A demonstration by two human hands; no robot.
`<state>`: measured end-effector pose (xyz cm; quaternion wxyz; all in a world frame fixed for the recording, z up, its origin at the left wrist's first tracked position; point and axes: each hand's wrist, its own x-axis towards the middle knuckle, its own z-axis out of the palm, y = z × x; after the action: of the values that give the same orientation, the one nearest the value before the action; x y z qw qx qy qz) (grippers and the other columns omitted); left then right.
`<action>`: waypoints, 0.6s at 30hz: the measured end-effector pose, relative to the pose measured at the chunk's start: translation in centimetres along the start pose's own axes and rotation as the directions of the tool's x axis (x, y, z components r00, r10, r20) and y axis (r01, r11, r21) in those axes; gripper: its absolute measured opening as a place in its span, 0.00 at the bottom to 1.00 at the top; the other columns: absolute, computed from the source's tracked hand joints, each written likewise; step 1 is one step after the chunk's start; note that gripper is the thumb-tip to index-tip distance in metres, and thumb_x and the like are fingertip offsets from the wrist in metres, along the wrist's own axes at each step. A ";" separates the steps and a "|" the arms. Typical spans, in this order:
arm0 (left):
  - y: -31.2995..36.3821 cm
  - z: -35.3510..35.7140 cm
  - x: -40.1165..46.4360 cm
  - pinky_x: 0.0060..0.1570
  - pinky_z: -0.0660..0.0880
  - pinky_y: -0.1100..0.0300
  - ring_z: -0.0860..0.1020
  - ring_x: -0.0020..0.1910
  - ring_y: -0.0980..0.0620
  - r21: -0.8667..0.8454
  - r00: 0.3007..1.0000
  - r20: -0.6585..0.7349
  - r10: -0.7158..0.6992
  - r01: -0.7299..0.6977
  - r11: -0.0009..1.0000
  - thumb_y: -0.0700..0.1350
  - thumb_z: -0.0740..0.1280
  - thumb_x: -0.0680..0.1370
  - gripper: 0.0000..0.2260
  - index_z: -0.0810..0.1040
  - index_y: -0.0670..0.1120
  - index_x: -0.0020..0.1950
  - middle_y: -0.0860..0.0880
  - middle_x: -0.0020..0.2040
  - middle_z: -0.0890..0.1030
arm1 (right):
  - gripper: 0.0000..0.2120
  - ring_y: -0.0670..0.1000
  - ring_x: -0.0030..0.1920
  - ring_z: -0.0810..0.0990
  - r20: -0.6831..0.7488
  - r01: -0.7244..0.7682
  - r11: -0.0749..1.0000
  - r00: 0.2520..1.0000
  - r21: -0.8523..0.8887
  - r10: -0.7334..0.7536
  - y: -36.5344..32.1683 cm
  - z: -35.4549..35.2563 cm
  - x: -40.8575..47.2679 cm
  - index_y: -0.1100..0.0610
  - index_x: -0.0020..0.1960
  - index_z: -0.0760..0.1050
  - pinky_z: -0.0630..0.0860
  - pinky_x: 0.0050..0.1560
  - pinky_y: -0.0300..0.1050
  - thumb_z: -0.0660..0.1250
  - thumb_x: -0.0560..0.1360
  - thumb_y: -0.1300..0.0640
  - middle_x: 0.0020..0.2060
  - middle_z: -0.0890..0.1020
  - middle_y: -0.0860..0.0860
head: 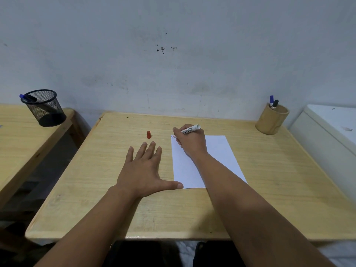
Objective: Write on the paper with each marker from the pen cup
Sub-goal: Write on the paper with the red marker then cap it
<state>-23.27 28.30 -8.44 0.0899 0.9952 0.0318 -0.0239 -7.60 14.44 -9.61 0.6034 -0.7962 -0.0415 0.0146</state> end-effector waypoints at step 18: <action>0.4 -0.8 -0.3 0.81 0.39 0.38 0.41 0.85 0.50 -0.037 1.000 -0.007 -0.004 0.004 0.999 0.89 0.52 0.56 0.66 0.51 0.51 0.85 0.50 0.86 0.47 | 0.16 0.54 0.31 0.74 0.135 -0.104 0.959 0.988 0.264 0.070 -2.6 -1.4 0.1 0.52 0.38 0.79 0.71 0.31 0.44 0.82 0.72 0.45 0.34 0.82 0.56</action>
<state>-23.48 28.08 -7.56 0.1080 0.9933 0.0346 -0.0198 -7.50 13.80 -6.69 0.7012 -0.7052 -0.0417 0.0964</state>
